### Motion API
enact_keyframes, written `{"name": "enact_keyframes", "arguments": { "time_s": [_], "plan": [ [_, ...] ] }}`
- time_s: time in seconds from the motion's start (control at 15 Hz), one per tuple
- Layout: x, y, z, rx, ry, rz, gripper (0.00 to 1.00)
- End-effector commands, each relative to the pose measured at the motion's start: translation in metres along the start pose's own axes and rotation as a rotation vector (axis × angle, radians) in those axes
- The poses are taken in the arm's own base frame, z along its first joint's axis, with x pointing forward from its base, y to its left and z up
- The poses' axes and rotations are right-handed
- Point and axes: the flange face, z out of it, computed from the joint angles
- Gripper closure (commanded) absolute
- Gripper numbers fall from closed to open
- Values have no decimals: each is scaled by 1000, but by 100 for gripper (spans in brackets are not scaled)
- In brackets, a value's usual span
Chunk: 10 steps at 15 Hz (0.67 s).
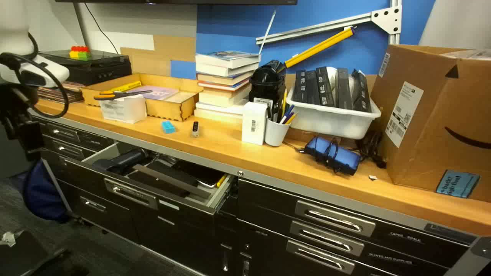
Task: Put the blue object in the drawer and close the drawer
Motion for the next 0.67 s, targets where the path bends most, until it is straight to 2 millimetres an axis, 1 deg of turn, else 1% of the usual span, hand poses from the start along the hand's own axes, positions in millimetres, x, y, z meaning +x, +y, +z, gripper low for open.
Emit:
{"name": "enact_keyframes", "arguments": {
  "time_s": [0.0,0.33,0.47,0.6],
  "plan": [
    [0,0,-1,0,0,0,0],
    [0,-1,-2,1,1,-1,0],
    [18,-4,-5,-9,46,5,0],
    [49,-10,-16,-9,112,11,0]
  ]
}}
